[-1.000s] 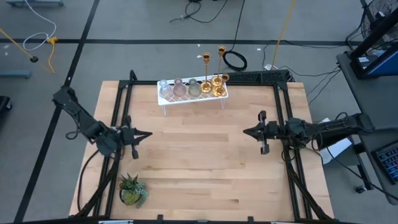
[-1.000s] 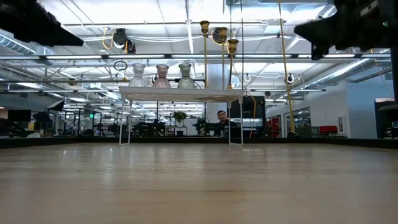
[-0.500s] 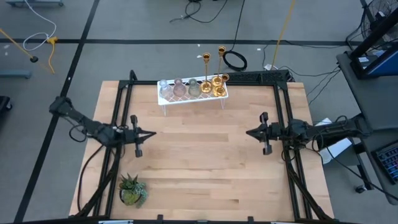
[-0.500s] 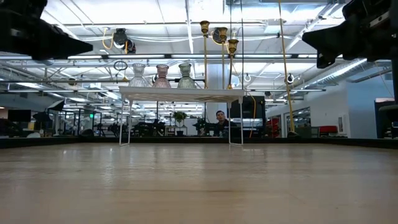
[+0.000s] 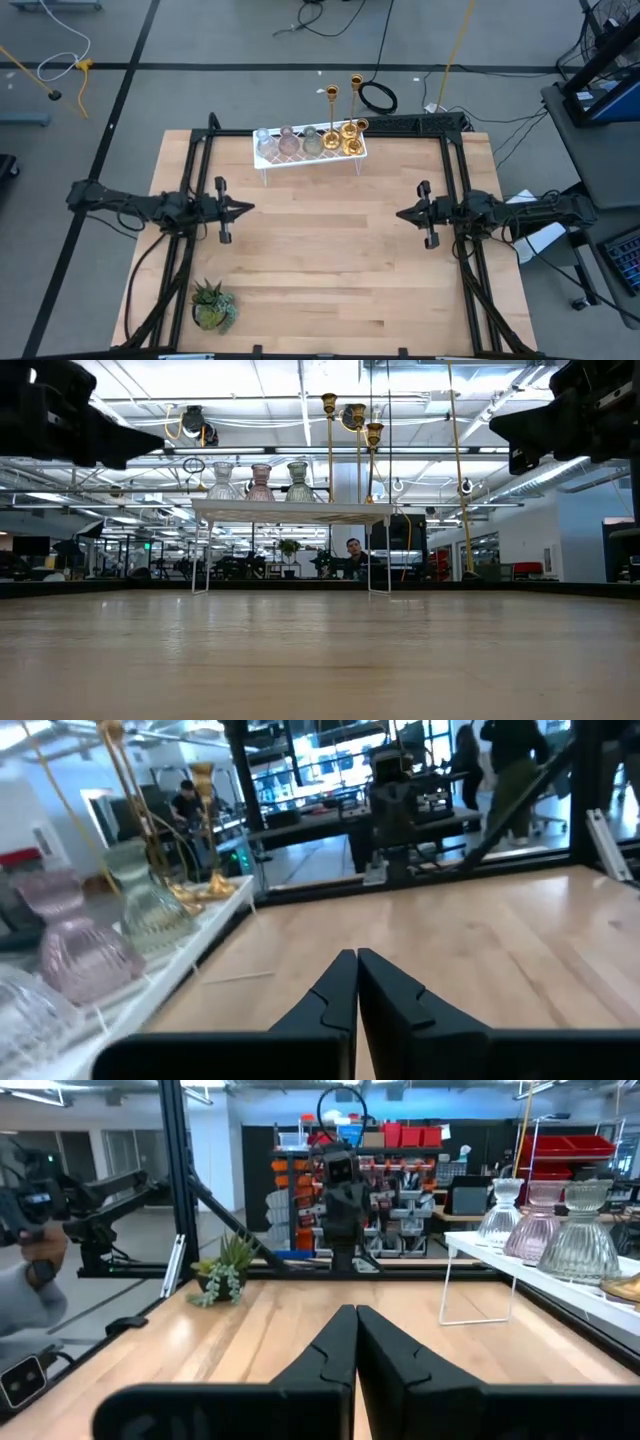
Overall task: Pick & Place candle stick holders
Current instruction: Return to Home Position
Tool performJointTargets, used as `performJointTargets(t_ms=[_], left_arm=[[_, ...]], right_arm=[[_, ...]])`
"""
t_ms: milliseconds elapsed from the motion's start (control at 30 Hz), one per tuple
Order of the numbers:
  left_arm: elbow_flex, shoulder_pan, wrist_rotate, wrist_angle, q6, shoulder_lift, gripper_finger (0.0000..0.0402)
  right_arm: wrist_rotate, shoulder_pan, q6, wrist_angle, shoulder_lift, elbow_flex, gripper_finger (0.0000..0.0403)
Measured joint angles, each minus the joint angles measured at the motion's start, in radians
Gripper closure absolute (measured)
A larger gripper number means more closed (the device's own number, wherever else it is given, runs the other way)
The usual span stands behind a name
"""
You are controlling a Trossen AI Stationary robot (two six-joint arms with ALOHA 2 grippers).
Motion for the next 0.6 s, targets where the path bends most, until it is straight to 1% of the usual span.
performJointTargets(t_ms=[100, 233, 333, 467, 600], left_arm=[[-0.027, 0.028, 0.046, 0.014, -0.032, 0.0, 0.0389], [-0.026, 0.049, 0.069, 0.013, -0.035, 0.002, 0.0397], [-0.026, 0.058, 0.068, 0.012, -0.052, 0.003, 0.0385], [-0.026, 0.059, 0.065, 0.001, -0.121, 0.003, 0.0368], [-0.025, 0.058, 0.061, -0.003, -0.116, 0.002, 0.0365]], right_arm=[[0.0, 0.0, 0.004, 0.0, 0.0, 0.0, 0.0403], [0.0, 0.0, 0.015, -0.012, 0.0, -0.001, 0.0403], [0.0, 0.0, 0.033, -0.017, 0.0, -0.007, 0.0403], [0.0, 0.0, 0.046, -0.016, 0.0, -0.021, 0.0403], [0.0, 0.0, 0.046, -0.016, 0.0, -0.031, 0.0403]])
